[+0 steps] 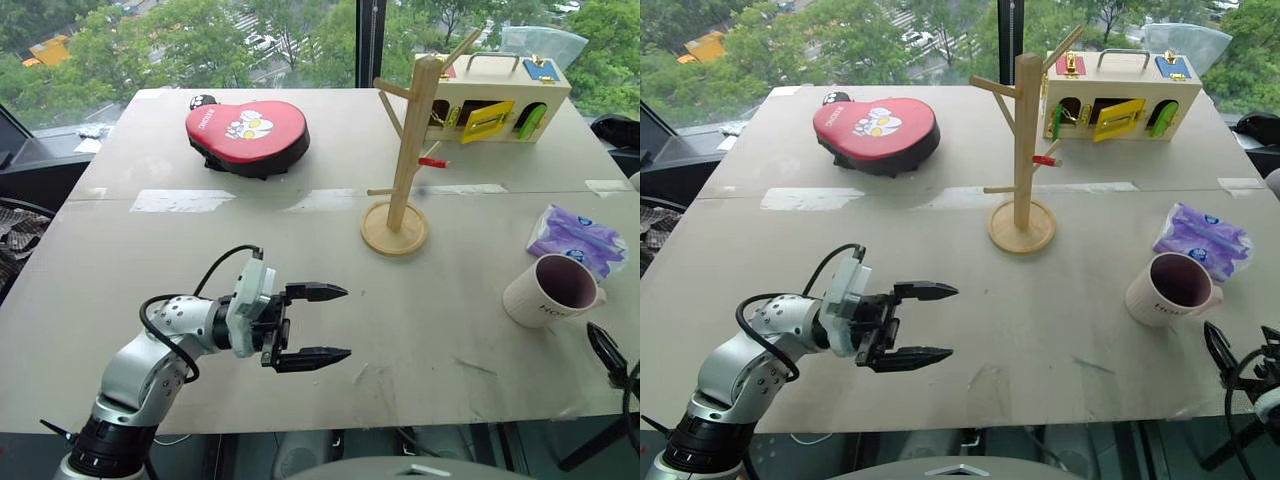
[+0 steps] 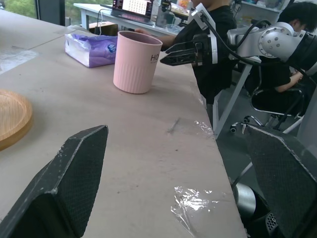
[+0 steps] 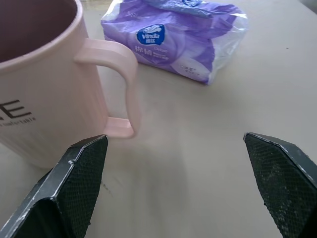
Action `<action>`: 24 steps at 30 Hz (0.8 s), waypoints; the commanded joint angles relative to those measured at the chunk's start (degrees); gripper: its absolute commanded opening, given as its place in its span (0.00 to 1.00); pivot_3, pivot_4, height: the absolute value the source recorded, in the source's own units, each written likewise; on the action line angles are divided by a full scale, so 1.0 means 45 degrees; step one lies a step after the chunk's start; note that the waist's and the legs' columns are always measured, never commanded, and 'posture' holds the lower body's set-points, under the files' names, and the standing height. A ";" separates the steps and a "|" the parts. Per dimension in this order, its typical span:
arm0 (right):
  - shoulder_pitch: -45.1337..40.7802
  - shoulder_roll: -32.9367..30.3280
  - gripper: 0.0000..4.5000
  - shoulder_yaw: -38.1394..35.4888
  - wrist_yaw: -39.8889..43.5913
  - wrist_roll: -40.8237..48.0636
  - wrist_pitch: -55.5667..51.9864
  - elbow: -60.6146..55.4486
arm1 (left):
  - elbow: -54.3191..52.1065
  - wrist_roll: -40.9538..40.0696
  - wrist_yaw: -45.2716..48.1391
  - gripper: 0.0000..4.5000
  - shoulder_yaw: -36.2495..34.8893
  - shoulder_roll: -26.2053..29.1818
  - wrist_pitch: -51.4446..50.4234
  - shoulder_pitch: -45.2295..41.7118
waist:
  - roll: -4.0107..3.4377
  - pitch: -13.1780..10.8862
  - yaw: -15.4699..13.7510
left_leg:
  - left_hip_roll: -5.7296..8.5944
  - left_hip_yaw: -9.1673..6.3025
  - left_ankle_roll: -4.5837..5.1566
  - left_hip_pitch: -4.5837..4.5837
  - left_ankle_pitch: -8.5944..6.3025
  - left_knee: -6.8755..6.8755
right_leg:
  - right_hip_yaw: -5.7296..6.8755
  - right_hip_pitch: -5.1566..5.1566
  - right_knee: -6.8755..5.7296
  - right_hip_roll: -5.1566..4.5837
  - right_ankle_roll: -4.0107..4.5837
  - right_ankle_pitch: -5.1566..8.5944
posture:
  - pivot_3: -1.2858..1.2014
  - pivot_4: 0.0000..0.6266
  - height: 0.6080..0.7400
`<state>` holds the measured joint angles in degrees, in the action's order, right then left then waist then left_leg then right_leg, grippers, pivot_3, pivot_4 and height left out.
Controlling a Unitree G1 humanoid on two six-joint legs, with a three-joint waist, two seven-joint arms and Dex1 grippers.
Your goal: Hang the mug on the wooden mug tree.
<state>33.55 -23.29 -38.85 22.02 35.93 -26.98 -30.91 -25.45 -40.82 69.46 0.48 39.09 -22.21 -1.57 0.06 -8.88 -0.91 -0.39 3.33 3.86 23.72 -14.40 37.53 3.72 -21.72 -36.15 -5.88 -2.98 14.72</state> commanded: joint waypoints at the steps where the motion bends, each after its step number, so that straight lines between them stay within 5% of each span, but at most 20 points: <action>1: -0.0428 -0.0211 0.99 0.0207 -0.0099 -0.0212 0.0031 0.0040 | -0.0518 -0.0330 -0.0221 1.00 -0.0276 -0.0002 -0.0050 0.0024 | 0.0000 0.0001 0.0005 | 0.0000 0.0001 -0.0003 -0.0002 0.0002 0.0001 | -0.0001 0.0000 -0.0007 0.0004 -0.0002 -0.0001 | 0.52 0.24 0.95; 7: -0.1990 -0.0528 0.99 0.0934 -0.0299 -0.1289 0.0334 0.1571 | -0.0712 -0.0296 -0.0503 1.00 -0.0320 0.0001 -0.0068 0.0058 | 0.0006 0.0003 0.0015 | 0.0002 0.0018 -0.0015 -0.0005 0.0010 0.0006 | -0.0032 -0.0010 -0.0027 0.0073 -0.0040 -0.0023 | 0.52 0.24 0.95; 16: -0.3915 -0.0690 0.06 0.1946 0.0419 -0.2114 0.1297 0.3652 | -0.0913 -0.0321 -0.0832 1.00 -0.0663 0.0107 -0.0079 0.0443 | 0.0005 0.0004 0.0022 | 0.0002 0.0034 -0.0015 -0.0016 0.0010 0.0041 | -0.0063 -0.0016 -0.0085 0.0090 -0.0040 -0.0023 | 0.52 0.24 0.95; 24: -0.4680 -0.1555 0.03 0.2089 0.1793 -0.1442 0.1334 0.2956 | -0.0773 -0.0282 -0.1604 1.00 -0.1213 -0.0412 0.0275 0.1080 | 0.0016 0.0004 0.0027 | -0.0002 0.0037 0.0021 -0.0016 -0.0012 0.0102 | -0.0077 -0.0014 -0.0123 0.0085 -0.0040 -0.0023 | 0.52 0.24 0.95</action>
<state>13.51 -28.79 -28.91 28.40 27.92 -21.57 -14.12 -27.69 -41.96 63.05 -3.69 37.84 -22.91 2.76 0.13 -8.86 -0.79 -0.40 3.50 3.96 23.66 -14.45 38.02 3.37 -21.79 -36.72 -5.50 -3.16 14.62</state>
